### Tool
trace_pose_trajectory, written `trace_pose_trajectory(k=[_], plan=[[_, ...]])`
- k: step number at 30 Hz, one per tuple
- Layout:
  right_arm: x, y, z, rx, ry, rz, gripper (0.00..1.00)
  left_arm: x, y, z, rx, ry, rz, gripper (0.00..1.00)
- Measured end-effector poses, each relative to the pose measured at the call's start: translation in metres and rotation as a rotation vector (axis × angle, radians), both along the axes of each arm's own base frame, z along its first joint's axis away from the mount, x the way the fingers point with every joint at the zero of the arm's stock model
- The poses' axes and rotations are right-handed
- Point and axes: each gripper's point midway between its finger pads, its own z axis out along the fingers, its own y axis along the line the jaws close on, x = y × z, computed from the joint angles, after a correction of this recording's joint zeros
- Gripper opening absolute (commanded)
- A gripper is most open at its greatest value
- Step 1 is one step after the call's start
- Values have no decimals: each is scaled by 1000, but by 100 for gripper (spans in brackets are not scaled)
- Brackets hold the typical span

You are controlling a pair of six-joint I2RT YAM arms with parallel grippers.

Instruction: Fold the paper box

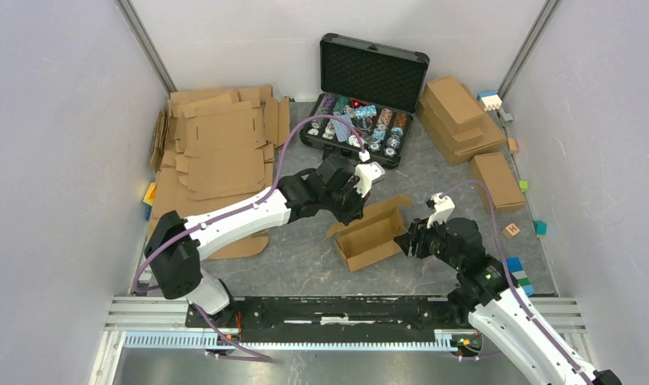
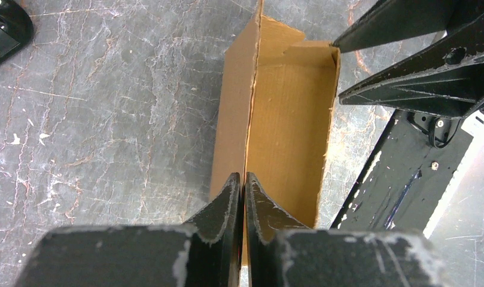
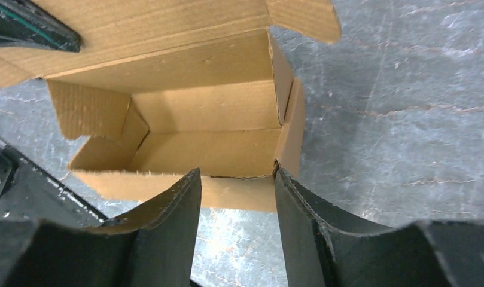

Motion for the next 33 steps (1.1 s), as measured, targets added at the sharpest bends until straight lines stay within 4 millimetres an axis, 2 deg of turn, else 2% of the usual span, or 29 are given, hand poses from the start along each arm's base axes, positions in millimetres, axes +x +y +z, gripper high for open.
trace_pose_trajectory(k=[8, 14, 17, 23, 33], plan=[[-10, 10, -7, 68, 4, 54, 56, -2, -1, 0, 1, -1, -5, 12], [-7, 14, -11, 89, 14, 44, 57, -6, -3, -1, 3, 2, -15, 12], [-2, 14, -13, 90, 18, 29, 59, -11, -1, -9, 16, 12, -22, 12], [8, 6, -8, 83, -21, -39, 64, -26, 12, -34, 69, 39, -33, 12], [18, -8, -7, 2, -97, -79, 66, -31, 16, -29, 52, 30, -39, 14]])
